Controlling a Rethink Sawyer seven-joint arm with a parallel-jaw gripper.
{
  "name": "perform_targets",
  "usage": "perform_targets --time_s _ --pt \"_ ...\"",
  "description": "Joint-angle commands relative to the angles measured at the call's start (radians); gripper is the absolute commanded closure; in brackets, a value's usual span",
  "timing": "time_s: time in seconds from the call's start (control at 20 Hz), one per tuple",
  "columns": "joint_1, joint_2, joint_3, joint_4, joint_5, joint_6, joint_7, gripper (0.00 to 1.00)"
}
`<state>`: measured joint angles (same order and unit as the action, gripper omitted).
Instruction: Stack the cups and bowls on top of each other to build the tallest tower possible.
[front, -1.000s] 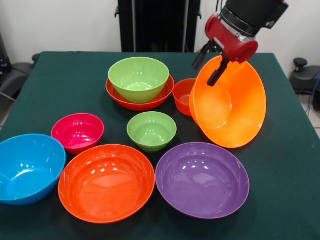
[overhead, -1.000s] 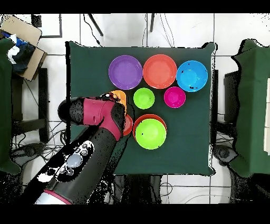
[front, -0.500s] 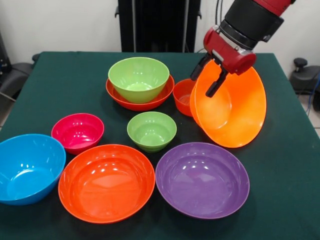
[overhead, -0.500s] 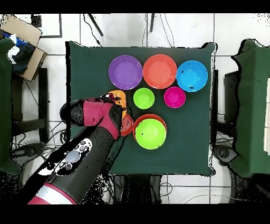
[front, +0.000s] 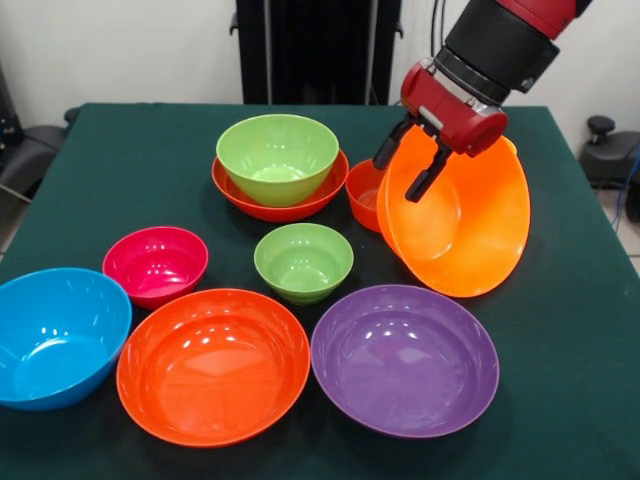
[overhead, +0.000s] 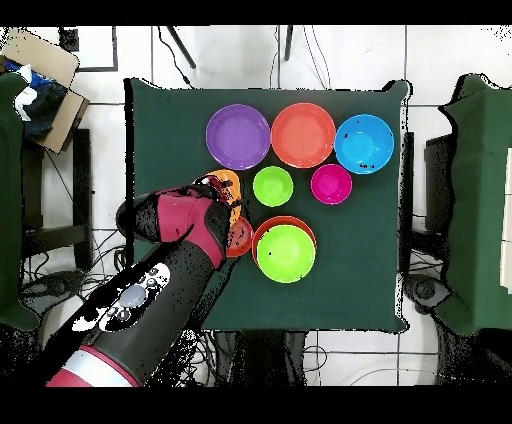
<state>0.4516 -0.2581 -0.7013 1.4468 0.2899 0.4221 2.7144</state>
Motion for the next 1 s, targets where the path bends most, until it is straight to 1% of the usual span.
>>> perform_targets --time_s 0.05,0.55,1.0 --pt "0.017 0.052 0.099 0.045 0.017 -0.037 0.158 0.0" --pt "0.013 0.021 0.103 0.064 0.012 -0.011 0.138 0.0" --pt "0.007 -0.007 0.112 0.101 -0.003 -0.021 0.115 0.0"
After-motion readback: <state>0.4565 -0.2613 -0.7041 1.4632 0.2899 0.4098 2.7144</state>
